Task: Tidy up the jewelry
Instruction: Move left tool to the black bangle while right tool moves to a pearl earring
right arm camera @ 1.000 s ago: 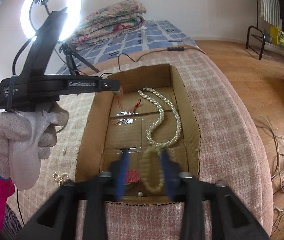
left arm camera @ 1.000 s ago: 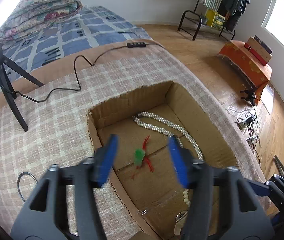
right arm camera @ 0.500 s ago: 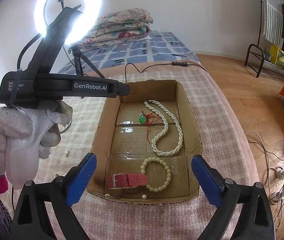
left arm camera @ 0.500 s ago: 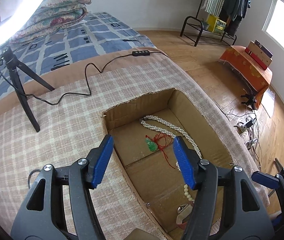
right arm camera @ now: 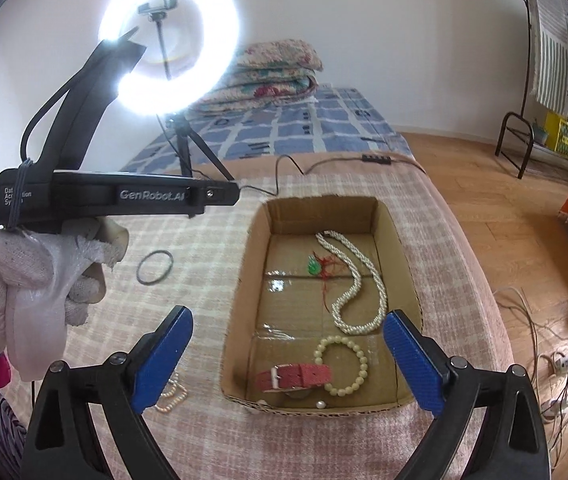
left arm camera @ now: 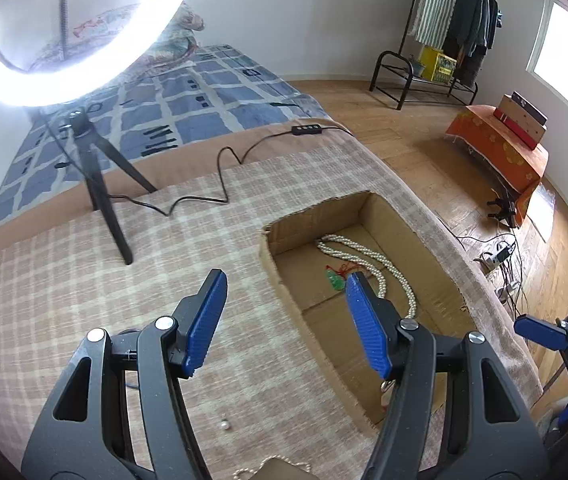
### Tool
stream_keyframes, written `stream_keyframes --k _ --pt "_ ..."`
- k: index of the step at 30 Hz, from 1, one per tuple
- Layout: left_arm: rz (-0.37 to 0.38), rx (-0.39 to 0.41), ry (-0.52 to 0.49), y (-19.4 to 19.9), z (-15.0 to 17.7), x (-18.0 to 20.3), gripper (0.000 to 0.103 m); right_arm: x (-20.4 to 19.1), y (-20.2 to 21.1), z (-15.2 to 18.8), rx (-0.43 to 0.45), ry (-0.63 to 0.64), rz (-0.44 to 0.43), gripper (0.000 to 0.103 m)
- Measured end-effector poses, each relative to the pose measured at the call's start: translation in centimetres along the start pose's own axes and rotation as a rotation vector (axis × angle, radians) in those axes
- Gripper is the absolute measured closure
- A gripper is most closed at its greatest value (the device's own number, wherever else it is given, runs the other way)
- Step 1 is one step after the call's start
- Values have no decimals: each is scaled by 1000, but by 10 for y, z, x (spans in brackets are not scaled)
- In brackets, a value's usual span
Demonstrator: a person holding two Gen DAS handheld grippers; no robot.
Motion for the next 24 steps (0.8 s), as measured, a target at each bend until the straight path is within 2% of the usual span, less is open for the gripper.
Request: stream_keyframes --k 14,19,24 --pt "-79 53 69 58 20 -87 39 -41 11 -2 94 46 -75 6" --pt "-113 34 106 60 37 -124 39 -65 1 -2 88 75 -113 7" --pt "-131 -5 167 50 53 -155 39 -86 -14 -1 62 93 -160 15"
Point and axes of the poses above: each gripper's, at about its wrist camera, not at the fingertips, and y roughly against the way its jaws point, x to its right, z to its underside, the point moved 2 cm from there along -y, roughly the way its jaws point, and after that the axes turned 6 degrees about x, right-handed, at the moved point
